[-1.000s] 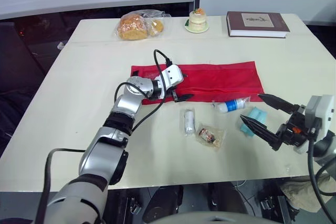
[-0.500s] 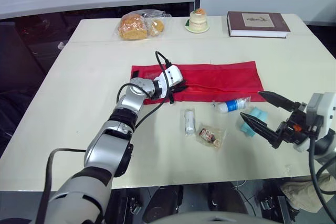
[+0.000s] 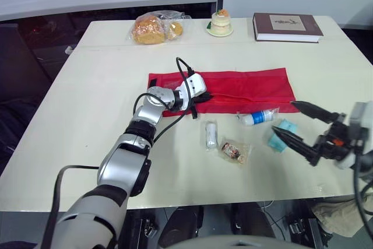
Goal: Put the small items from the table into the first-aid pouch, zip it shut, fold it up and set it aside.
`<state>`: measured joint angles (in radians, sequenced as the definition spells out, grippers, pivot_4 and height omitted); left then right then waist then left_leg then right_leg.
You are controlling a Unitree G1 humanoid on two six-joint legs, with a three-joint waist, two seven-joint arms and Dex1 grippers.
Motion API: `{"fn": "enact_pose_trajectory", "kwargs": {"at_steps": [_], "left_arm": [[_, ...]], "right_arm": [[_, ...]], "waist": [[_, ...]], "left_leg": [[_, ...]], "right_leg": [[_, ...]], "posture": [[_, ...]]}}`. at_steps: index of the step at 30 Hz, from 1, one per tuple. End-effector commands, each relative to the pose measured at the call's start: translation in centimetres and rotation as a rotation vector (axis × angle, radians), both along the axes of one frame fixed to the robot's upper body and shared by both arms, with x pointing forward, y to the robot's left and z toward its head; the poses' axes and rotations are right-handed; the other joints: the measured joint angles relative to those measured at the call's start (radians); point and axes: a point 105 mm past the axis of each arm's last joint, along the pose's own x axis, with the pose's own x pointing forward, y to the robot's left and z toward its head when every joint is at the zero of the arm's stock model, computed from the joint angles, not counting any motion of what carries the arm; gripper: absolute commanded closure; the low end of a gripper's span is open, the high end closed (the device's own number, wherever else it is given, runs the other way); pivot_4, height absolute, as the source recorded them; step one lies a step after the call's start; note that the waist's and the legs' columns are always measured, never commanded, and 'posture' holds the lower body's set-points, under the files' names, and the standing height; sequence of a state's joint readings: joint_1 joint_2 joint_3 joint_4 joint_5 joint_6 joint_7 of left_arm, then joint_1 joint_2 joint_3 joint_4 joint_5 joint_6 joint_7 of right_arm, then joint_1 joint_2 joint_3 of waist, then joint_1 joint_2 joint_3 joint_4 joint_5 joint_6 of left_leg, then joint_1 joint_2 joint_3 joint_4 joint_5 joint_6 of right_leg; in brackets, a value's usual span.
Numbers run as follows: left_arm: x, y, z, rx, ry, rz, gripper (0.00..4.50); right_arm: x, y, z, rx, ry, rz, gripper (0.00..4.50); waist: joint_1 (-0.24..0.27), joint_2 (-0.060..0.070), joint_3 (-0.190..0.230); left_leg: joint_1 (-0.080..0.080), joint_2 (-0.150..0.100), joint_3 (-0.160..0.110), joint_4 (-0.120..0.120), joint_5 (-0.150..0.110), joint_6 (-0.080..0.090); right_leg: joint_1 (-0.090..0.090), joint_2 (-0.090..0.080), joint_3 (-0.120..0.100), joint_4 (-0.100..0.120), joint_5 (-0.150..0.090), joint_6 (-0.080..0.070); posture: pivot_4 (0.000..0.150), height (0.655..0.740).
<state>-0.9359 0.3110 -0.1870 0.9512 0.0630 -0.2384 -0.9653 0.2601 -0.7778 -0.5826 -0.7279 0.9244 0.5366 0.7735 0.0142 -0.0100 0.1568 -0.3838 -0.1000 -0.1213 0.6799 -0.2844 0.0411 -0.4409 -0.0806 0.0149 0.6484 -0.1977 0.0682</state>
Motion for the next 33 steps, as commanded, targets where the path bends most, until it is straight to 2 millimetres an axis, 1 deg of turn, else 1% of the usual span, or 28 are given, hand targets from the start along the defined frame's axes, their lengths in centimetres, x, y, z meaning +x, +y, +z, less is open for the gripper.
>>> {"fn": "enact_pose_trajectory", "kwargs": {"at_steps": [1, 4, 7, 11, 15, 17, 19, 22, 25, 28, 30, 31, 33], "left_arm": [[0.2, -0.2, 1.3, -0.029, -0.035, -0.007, 4.47], [0.2, -0.2, 1.3, -0.031, -0.028, -0.010, 4.47], [0.3, -0.2, 1.3, -0.029, -0.023, -0.011, 4.47], [0.2, -0.1, 1.2, -0.018, -0.018, -0.017, 4.47], [0.3, -0.1, 1.2, -0.017, -0.016, -0.017, 4.47], [0.3, -0.2, 1.2, -0.020, -0.011, -0.016, 4.47], [0.3, -0.3, 1.1, -0.022, -0.008, -0.015, 4.47], [0.3, -0.7, 1.3, -0.026, -0.011, -0.017, 4.47], [0.5, -1.0, 1.6, -0.032, -0.015, -0.011, 4.47], [0.6, -1.4, 1.6, -0.030, -0.013, -0.017, 4.47], [0.6, -1.6, 1.6, -0.032, -0.012, -0.018, 4.47], [0.6, -1.7, 1.7, -0.034, -0.012, -0.018, 4.47], [0.5, -1.8, 1.6, -0.038, -0.011, -0.019, 4.47]], "right_arm": [[-1.4, -2.3, 1.8, -0.050, -0.024, 0.029, 0.00], [-1.9, -4.2, 2.9, -0.089, -0.002, 0.020, 0.00], [-2.6, -5.5, 3.4, -0.129, 0.046, 0.020, 0.00], [-3.0, -7.6, 4.1, -0.200, 0.051, -0.019, 0.00], [-3.0, -8.4, 4.5, -0.236, 0.050, -0.027, 0.00], [-2.5, -8.1, 3.5, -0.268, 0.087, -0.012, 0.00], [-1.4, -7.7, 2.0, -0.336, 0.106, -0.001, 0.00], [1.1, -6.8, 0.1, -0.406, 0.119, 0.017, 0.00], [3.6, -5.5, -0.9, -0.459, 0.082, 0.073, 0.00], [6.8, -3.2, -1.7, -0.538, 0.043, 0.176, 0.00], [8.4, -2.0, -2.1, -0.608, 0.027, 0.235, 0.00], [9.2, -1.6, -2.4, -0.647, 0.028, 0.252, 0.00], [10.8, -1.1, -3.2, -0.737, 0.062, 0.267, 0.00]], "waist": [[0.000, 0.000, 0.000], [0.000, 0.000, 0.000], [0.000, -0.001, 0.001], [0.001, -0.002, 0.001], [0.001, -0.002, 0.001], [0.001, -0.002, 0.001], [0.000, -0.002, 0.001], [-0.001, -0.002, 0.001], [0.000, -0.002, 0.001], [-0.010, -0.002, 0.003], [-0.002, -0.003, 0.003], [-0.004, -0.003, 0.003], [-0.006, -0.003, 0.003]], "left_leg": [[0.000, 0.000, 0.000, 0.000, 0.000, 0.000], [0.000, 0.000, 0.001, 0.002, -0.001, 0.001], [0.000, 0.000, 0.001, 0.002, -0.002, 0.002], [0.000, 0.000, 0.002, 0.003, -0.002, 0.003], [0.000, 0.001, 0.003, 0.004, -0.003, 0.004], [0.000, 0.001, 0.003, 0.004, -0.003, 0.004], [0.000, 0.001, 0.003, 0.004, -0.003, 0.004], [0.000, 0.001, 0.003, 0.004, -0.003, 0.004], [-0.001, 0.000, 0.003, 0.005, -0.002, 0.004], [-0.001, 0.000, 0.004, 0.006, -0.002, 0.004], [-0.001, 0.000, 0.005, 0.005, -0.002, 0.004], [-0.002, 0.000, 0.004, 0.006, -0.003, 0.004], [-0.007, 0.000, 0.005, 0.007, -0.002, 0.004]], "right_leg": [[0.000, 0.000, 0.000, 0.000, 0.000, 0.000], [0.001, 0.000, 0.000, 0.000, 0.000, 0.001], [0.002, 0.000, 0.000, -0.001, 0.001, 0.001], [0.002, 0.000, 0.000, -0.002, 0.001, 0.002], [0.002, -0.001, 0.001, -0.003, 0.001, 0.002], [0.002, -0.001, 0.001, -0.003, 0.001, 0.002], [0.002, -0.001, 0.001, -0.003, 0.001, 0.002], [0.002, -0.001, 0.001, -0.003, 0.001, 0.003], [0.002, -0.002, 0.001, -0.003, 0.001, 0.003], [0.002, -0.001, 0.001, -0.003, 0.002, 0.003], [0.001, -0.003, 0.000, -0.004, 0.003, 0.005], [0.001, -0.002, -0.001, -0.005, 0.003, 0.005], [-0.005, -0.003, 0.000, -0.003, 0.003, 0.005]], "posture": [[0.150, 0.7289], [0.150, 0.7289], [0.150, 0.7289], [0.150, 0.7289], [0.150, 0.7289], [0.150, 0.7289], [0.150, 0.7289], [0.150, 0.7289], [0.150, 0.7289], [0.150, 0.7289], [0.150, 0.7289], [0.150, 0.7289], [0.150, 0.7289]]}}
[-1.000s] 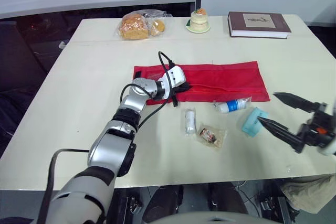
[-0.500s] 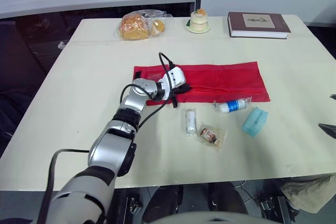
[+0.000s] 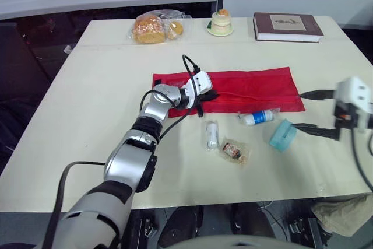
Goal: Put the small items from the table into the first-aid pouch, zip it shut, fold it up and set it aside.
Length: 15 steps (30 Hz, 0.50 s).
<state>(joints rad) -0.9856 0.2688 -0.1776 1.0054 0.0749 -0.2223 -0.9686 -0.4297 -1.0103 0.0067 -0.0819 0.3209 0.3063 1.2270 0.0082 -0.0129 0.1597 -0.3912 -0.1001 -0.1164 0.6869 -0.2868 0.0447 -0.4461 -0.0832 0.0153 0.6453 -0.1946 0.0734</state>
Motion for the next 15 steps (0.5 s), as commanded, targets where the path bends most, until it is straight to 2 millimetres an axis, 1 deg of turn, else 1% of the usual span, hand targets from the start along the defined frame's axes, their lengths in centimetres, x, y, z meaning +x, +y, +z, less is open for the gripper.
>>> {"fn": "enact_pose_trajectory", "kwargs": {"at_steps": [1, 4, 8, 10, 12, 13, 14, 15], "left_arm": [[0.2, -0.4, 1.2, -0.026, -0.033, -0.006, 4.47], [0.1, -0.5, 1.0, -0.028, -0.031, -0.008, 4.47], [0.1, -0.5, 1.2, -0.032, -0.033, -0.006, 4.47], [0.1, -0.5, 1.2, -0.035, -0.035, -0.004, 4.47], [0.1, -0.4, 1.3, -0.048, -0.033, 0.005, 4.50], [0.1, -0.4, 1.4, -0.055, -0.030, 0.008, 4.50], [0.1, -0.4, 1.4, -0.057, -0.030, 0.009, 4.50], [0.1, -0.4, 1.4, -0.058, -0.030, 0.009, 4.50]], "right_arm": [[1.9, 0.3, -1.4, -0.181, 0.028, 0.040, 0.00], [3.5, 1.1, -2.3, -0.331, 0.040, 0.114, 0.00], [4.7, 2.5, -3.1, -0.452, 0.036, 0.225, 0.00], [5.2, 3.4, -3.3, -0.479, 0.026, 0.270, 0.00], [5.5, 4.1, -3.5, -0.480, 0.023, 0.299, 0.56], [5.6, 4.2, -3.6, -0.488, 0.026, 0.304, 0.72], [5.7, 4.1, -3.8, -0.506, 0.028, 0.311, 1.62], [5.8, 3.9, -3.8, -0.514, 0.027, 0.305, 1.75]], "waist": [[0.001, 0.000, 0.000], [0.001, 0.000, 0.000], [0.000, 0.000, 0.000], [-0.003, 0.000, 0.000], [-0.004, 0.000, 0.000], [-0.005, 0.000, 0.000], [-0.005, 0.000, 0.000], [-0.004, 0.000, 0.000]], "left_leg": [[-0.004, -0.001, 0.000, 0.001, 0.000, 0.000], [-0.007, -0.002, -0.001, 0.003, 0.000, 0.000], [-0.006, -0.002, -0.002, 0.004, 0.000, 0.000], [-0.006, -0.002, -0.002, 0.003, 0.000, 0.000], [-0.006, -0.002, -0.002, 0.004, 0.000, 0.000], [-0.006, -0.002, -0.002, 0.003, 0.000, 0.000], [-0.007, -0.002, -0.003, 0.004, 0.000, 0.000], [-0.007, -0.002, -0.003, 0.004, 0.000, 0.000]], "right_leg": [[-0.003, -0.001, 0.000, 0.001, 0.000, 0.000], [-0.005, -0.002, -0.001, 0.001, 0.000, 0.000], [-0.005, -0.001, -0.002, 0.001, 0.000, 0.000], [-0.005, -0.001, -0.002, 0.002, 0.000, 0.000], [-0.005, -0.001, -0.002, 0.002, 0.000, 0.000], [-0.005, -0.001, -0.002, 0.002, 0.000, 0.000], [-0.005, -0.001, -0.002, 0.002, 0.000, 0.000], [-0.005, -0.002, -0.002, 0.002, 0.000, 0.000]], "posture": [[0.150, 0.7289], [0.150, 0.7289], [0.150, 0.7289], [0.150, 0.7289], [0.150, 0.7289], [0.150, 0.7289], [0.150, 0.7289], [0.150, 0.7289]]}}
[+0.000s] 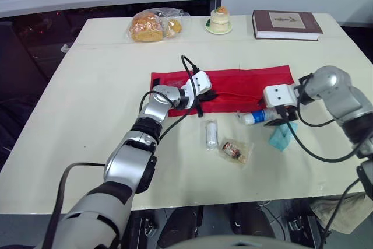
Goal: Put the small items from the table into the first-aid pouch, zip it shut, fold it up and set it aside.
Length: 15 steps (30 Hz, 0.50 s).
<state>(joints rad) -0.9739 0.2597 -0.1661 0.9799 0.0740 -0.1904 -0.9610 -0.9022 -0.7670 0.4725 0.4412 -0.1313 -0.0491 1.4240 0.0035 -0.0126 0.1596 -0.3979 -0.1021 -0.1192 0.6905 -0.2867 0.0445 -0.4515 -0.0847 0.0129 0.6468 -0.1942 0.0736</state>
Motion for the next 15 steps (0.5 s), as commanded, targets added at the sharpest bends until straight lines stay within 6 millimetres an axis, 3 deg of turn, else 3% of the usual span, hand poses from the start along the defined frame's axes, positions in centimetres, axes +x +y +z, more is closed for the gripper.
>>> {"fn": "enact_pose_trajectory", "kwargs": {"at_steps": [1, 4, 6, 11, 15], "left_arm": [[0.0, -0.2, 1.5, -0.042, -0.045, -0.002, 4.50], [0.0, -0.2, 1.5, -0.045, -0.044, 0.000, 4.50], [-0.1, -0.4, 1.4, -0.055, -0.042, -0.004, 4.50], [-0.3, -1.2, 1.7, -0.080, -0.038, -0.020, 4.50], [-0.7, -1.9, 1.8, -0.093, -0.032, -0.047, 4.50]], "right_arm": [[0.5, -0.8, 1.0, -0.042, -0.043, 0.007, 2.18], [0.3, -0.8, 1.3, -0.016, -0.022, -0.003, 3.41], [0.1, 0.2, 2.0, 0.104, 0.040, -0.086, 4.35], [-0.8, 2.6, 3.2, 0.399, 0.255, -0.296, 4.43], [-0.7, 3.3, 3.1, 0.534, 0.333, -0.473, 4.43]], "waist": [[0.000, 0.000, 0.000], [-0.007, 0.000, 0.000], [-0.012, 0.000, 0.000], [-0.015, 0.001, 0.000], [-0.014, 0.001, 0.000]], "left_leg": [[0.000, 0.000, 0.000, 0.000, 0.000, 0.000], [0.000, 0.000, 0.000, 0.000, 0.000, 0.000], [0.000, 0.000, -0.001, 0.000, 0.000, 0.000], [0.000, 0.000, -0.002, 0.000, 0.000, 0.000], [-0.001, 0.000, -0.002, 0.000, 0.000, 0.000]], "right_leg": [[0.000, 0.000, 0.000, 0.000, 0.000, 0.000], [0.000, 0.000, 0.000, 0.000, 0.000, 0.000], [0.000, 0.000, 0.000, 0.000, 0.000, 0.000], [0.000, -0.002, -0.001, 0.000, 0.000, 0.000], [0.000, -0.003, 0.000, 0.000, 0.000, 0.000]], "posture": [[0.150, 0.7289], [0.150, 0.7289], [0.150, 0.7289], [0.150, 0.7289], [0.150, 0.7289]]}}
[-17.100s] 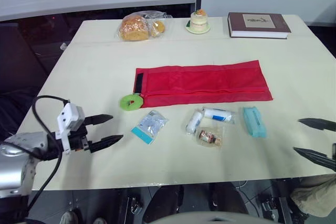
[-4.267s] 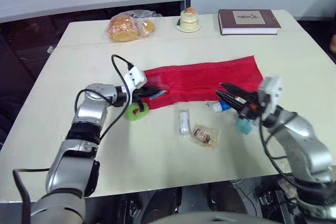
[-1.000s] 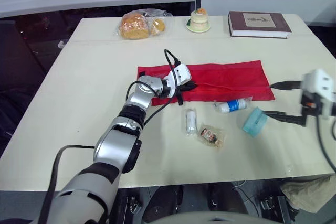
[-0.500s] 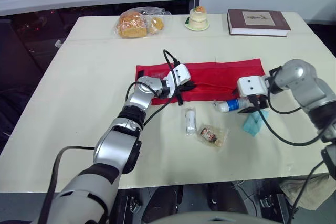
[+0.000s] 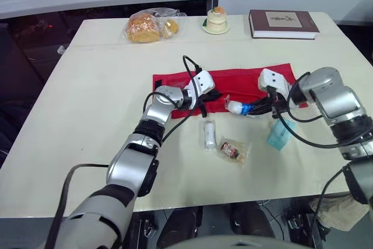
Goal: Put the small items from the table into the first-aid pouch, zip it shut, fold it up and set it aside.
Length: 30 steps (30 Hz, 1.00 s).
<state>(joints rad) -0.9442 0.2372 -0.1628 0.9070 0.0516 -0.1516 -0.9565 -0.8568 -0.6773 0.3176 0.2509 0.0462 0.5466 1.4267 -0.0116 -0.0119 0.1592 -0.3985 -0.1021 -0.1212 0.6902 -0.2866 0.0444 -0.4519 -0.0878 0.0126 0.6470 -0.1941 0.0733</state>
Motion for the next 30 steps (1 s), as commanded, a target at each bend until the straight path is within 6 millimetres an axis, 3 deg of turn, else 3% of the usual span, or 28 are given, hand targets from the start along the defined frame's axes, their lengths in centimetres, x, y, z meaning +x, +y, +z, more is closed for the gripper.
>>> {"fn": "enact_pose_trajectory", "kwargs": {"at_steps": [1, 4, 9, 22, 30], "left_arm": [[-0.4, -1.0, 1.5, -0.052, -0.035, -0.037, 4.50], [-0.6, -1.5, 1.8, -0.063, -0.040, -0.051, 4.50], [-1.0, -1.9, 2.0, -0.069, -0.047, -0.062, 4.50], [-2.7, -3.9, 1.7, -0.069, -0.050, -0.149, 4.50], [-3.3, -4.4, 1.0, -0.067, -0.037, -0.164, 4.50]], "right_arm": [[0.3, 0.6, 1.1, 0.168, 0.076, -0.231, 4.43], [1.1, -0.7, -0.4, 0.067, 0.071, -0.386, 4.43], [1.4, -1.2, -0.9, 0.025, 0.078, -0.459, 4.43], [2.6, 0.8, -0.3, 0.027, 0.128, -0.569, 4.43], [3.6, 4.0, 1.7, 0.229, 0.233, -0.663, 4.43]], "waist": [[0.002, 0.000, 0.000], [0.002, 0.000, 0.000], [-0.002, 0.000, 0.000], [-0.002, 0.000, 0.000], [-0.005, 0.001, -0.001]], "left_leg": [[0.000, 0.000, 0.000, 0.000, 0.000, 0.000], [0.000, 0.000, 0.000, 0.000, 0.000, 0.000], [0.000, 0.000, 0.000, 0.000, 0.000, 0.000], [0.000, 0.000, 0.001, 0.000, 0.000, 0.000], [0.000, 0.000, 0.001, -0.001, 0.000, 0.000]], "right_leg": [[0.000, 0.000, 0.000, 0.000, 0.000, 0.000], [0.000, -0.001, 0.000, 0.000, 0.000, 0.000], [-0.001, -0.001, 0.000, 0.000, 0.000, 0.000], [-0.001, -0.001, 0.001, 0.000, 0.000, 0.000], [-0.002, -0.001, 0.001, 0.001, 0.000, 0.000]], "posture": [[0.150, 0.7289], [0.150, 0.7289], [0.150, 0.7289], [0.150, 0.7289], [0.150, 0.7289]]}}
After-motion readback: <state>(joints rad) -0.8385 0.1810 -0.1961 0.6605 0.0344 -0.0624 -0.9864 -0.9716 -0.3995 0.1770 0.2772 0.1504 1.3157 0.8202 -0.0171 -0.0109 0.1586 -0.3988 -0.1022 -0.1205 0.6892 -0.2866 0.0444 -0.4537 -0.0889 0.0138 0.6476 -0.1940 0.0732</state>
